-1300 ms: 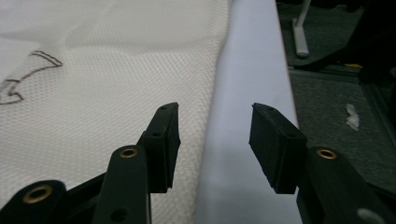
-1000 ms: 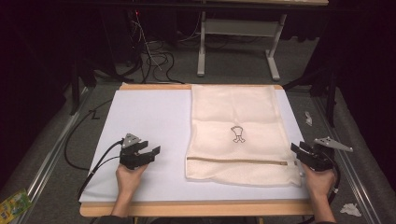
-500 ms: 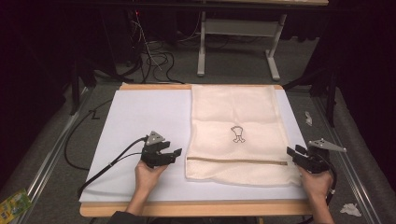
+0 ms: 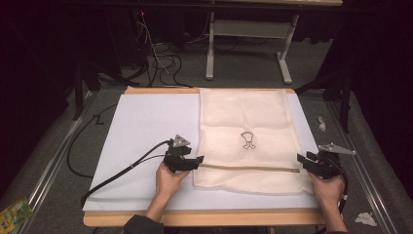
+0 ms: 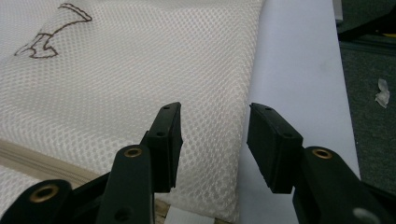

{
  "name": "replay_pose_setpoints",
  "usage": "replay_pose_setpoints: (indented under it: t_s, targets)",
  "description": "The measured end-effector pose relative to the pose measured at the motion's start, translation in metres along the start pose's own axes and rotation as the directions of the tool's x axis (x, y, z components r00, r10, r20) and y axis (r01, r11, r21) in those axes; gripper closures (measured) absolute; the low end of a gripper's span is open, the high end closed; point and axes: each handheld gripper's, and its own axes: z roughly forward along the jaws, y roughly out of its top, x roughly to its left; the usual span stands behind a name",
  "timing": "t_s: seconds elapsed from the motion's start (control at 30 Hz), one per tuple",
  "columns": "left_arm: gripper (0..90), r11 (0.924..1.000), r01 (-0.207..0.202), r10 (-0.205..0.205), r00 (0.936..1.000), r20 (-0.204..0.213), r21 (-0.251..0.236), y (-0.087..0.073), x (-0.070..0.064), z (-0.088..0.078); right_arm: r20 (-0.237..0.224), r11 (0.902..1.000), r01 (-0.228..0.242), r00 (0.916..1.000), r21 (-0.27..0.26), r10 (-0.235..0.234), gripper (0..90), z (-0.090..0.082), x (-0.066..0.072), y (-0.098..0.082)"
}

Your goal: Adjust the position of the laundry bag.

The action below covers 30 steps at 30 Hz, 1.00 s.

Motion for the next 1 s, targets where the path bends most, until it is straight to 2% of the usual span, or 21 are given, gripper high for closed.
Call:
replay_pose_setpoints:
  t_s: [0.27, 0.43, 0.6, 0.63, 0.73, 0.83, 0.87, 1.0]
  targets:
    - [36.9, 0.9987, -0.014, 0.015, 0.9997, -0.02, 0.049, 0.01, -0.005, 0.018, 0.002, 0.9969, -0.019, 0.9998, 0.077, 0.019, 54.2, 0.007, -0.003, 0.012]
    - [38.6, 0.9977, 0.01, -0.008, 0.9995, -0.032, 0.067, 0.016, -0.004, 0.027, -0.001, 0.9929, -0.042, 0.9991, 0.111, 0.042, 55.7, 0.01, -0.006, 0.017]
    - [42.1, 0.9956, 0.032, -0.03, 0.9993, -0.023, 0.088, 0.019, -0.002, 0.034, -0.008, 0.9859, -0.052, 0.9985, 0.159, 0.054, 58.6, 0.014, -0.009, 0.022]
    - [44.3, 0.995, 0.035, -0.033, 0.9992, -0.024, 0.094, 0.02, -0.001, 0.037, -0.013, 0.9827, -0.06, 0.9979, 0.175, 0.063, 59.9, 0.015, -0.01, 0.023]
    - [48.0, 0.9942, 0.036, -0.034, 0.9991, -0.027, 0.101, 0.02, 0.001, 0.039, -0.024, 0.9824, -0.058, 0.9977, 0.178, 0.063, 61.9, 0.016, -0.01, 0.025]
    - [56.5, 0.9934, 0.042, -0.039, 0.9988, -0.028, 0.106, 0.02, 0.002, 0.04, -0.039, 0.9745, -0.04, 0.998, 0.221, 0.05, 66.4, 0.021, -0.008, 0.027]
    - [56.5, 0.9936, 0.042, -0.039, 0.9989, -0.027, 0.105, 0.02, 0.002, 0.04, -0.039, 0.9745, -0.04, 0.998, 0.221, 0.05, 66.4, 0.021, -0.008, 0.027]
    - [72.4, 0.994, 0.037, -0.034, 0.999, -0.028, 0.102, 0.02, 0.003, 0.04, -0.04, 0.9745, -0.028, 0.9985, 0.222, 0.038, 79.3, 0.021, -0.009, 0.027]
